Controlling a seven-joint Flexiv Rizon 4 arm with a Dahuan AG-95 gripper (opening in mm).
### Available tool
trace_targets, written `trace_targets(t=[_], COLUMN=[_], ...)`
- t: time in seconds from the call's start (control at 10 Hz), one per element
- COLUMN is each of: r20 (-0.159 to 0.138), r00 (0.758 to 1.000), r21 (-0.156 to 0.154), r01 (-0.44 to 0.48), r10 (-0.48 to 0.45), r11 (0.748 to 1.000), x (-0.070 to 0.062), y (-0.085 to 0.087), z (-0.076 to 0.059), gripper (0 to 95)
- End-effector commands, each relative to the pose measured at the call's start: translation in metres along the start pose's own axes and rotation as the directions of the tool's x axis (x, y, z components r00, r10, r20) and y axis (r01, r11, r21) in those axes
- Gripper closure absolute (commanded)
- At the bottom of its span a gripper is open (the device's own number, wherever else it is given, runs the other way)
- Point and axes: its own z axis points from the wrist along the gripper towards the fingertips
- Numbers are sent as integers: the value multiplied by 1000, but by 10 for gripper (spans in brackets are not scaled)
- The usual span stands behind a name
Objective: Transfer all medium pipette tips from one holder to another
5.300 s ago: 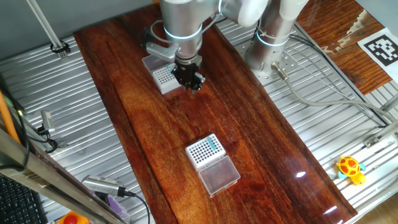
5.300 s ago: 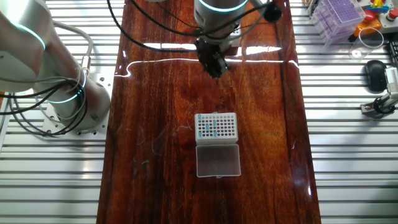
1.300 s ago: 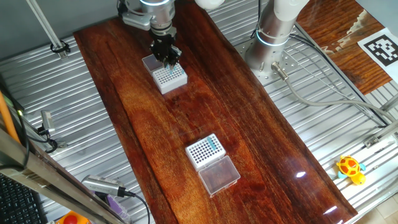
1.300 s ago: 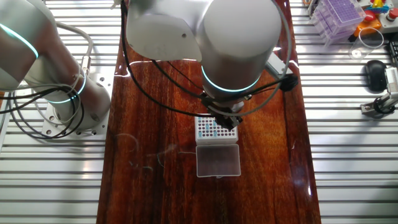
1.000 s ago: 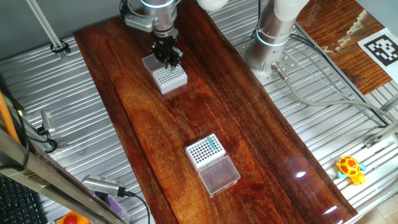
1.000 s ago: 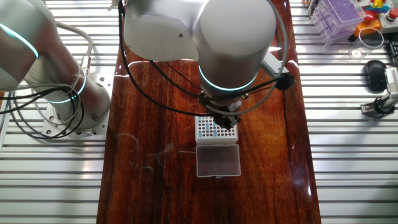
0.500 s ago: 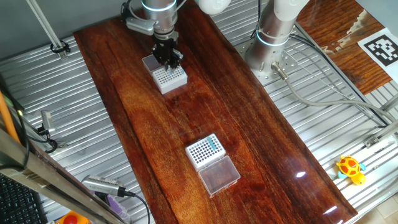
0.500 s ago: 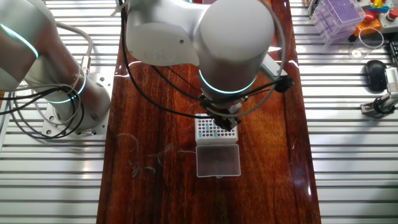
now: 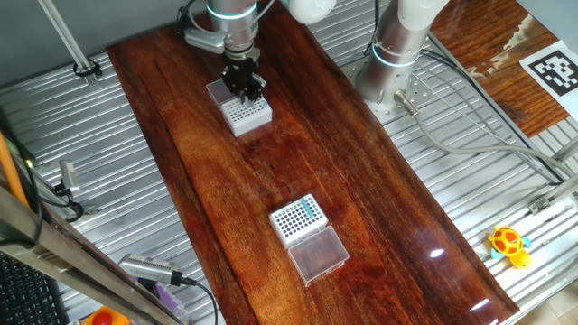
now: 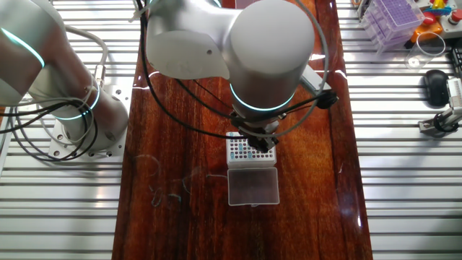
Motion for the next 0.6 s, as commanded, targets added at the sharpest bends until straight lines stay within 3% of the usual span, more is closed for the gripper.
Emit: trace_targets(t=[0.1, 0.4, 0.5, 0.6], r20=[4, 4, 6, 6], r00=[1000, 1000, 1000, 1000], r21=[2, 4, 5, 5], r01=[0, 3, 3, 4], r10=[0, -3, -3, -4], r11=[1000, 1000, 1000, 1000], x=[0, 0, 0, 0], y=[1, 1, 1, 1], z=[0, 1, 2, 2], gripper=[760, 760, 950, 950])
